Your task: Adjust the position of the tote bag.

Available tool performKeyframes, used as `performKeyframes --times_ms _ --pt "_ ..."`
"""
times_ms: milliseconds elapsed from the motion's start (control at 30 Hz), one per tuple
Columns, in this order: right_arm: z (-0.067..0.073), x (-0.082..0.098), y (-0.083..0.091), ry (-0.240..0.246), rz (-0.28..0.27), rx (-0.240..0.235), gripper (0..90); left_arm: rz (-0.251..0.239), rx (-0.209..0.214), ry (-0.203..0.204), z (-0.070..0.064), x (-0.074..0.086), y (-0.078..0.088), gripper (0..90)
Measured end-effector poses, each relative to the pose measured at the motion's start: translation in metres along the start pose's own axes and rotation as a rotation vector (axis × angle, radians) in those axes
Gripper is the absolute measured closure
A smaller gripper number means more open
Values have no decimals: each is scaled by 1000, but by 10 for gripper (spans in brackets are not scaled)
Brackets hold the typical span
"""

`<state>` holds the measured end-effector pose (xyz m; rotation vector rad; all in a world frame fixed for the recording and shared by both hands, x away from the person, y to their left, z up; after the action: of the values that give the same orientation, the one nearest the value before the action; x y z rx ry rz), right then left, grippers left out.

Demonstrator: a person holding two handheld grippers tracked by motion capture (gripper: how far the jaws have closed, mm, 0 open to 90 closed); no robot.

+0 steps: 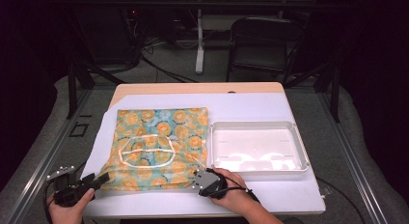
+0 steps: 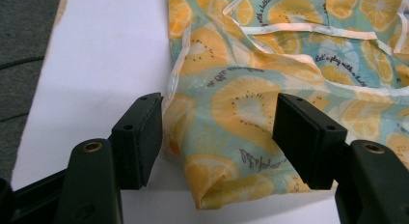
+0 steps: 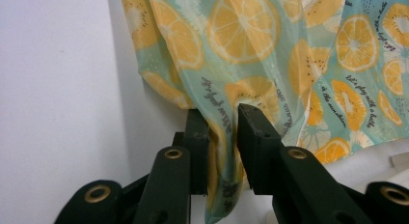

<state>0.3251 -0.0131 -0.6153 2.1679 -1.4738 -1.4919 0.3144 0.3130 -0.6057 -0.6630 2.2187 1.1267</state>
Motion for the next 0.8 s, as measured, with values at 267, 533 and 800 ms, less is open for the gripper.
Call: performKeyframes --times_ms 267,533,800 --pt "0 0 0 3 0 -2 727 9 28 27 -2 3 -3 351" --pt "0 1 0 5 0 1 726 32 41 18 -8 6 -9 351" --pt "2 0 -1 -8 -11 4 726 54 43 3 -12 10 -14 360"
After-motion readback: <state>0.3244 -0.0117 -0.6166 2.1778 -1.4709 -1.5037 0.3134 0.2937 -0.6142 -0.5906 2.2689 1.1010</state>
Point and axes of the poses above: each handheld gripper's, and its own axes: y roughly backward along the jaws, x roughly out of its underside, z roughly to its left, the point moved 10 cm from there along -y, roughly forward along the jaws, and after that the axes turned 10 degrees about x, right-handed, at the moved point
